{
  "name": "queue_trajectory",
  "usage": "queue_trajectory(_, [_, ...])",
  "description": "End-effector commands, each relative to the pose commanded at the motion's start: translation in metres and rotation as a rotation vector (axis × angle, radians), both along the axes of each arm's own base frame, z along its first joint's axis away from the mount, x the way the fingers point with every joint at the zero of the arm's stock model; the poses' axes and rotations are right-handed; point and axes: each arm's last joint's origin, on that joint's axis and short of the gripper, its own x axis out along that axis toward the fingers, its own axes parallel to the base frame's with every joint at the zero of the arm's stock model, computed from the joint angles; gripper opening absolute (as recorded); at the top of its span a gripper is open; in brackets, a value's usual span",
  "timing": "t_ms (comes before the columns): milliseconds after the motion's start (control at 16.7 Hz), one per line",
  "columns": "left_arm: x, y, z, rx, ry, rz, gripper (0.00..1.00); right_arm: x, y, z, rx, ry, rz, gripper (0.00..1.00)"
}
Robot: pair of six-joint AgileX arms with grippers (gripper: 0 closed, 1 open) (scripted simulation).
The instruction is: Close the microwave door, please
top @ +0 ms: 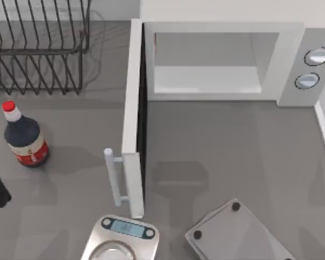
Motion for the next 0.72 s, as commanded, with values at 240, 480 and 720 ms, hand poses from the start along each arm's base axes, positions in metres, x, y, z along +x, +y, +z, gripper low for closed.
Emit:
queue_trajectory(240, [0.0000,0.0000,0.0000,0.000,0.000,0.000,0.77,0.0000,0.0000,0.0000,0.000,0.000,0.000,1.00])
queue_trajectory(480, [0.0000,0.0000,0.0000,0.000,0.000,0.000,0.47,0.0000,0.0000,0.0000,0.000,0.000,0.000,1.00])
queue_trajectory(720, [0.0000,0.0000,0.0000,0.000,0.000,0.000,0.17,0.0000,0.0000,0.0000,0.000,0.000,0.000,1.00])
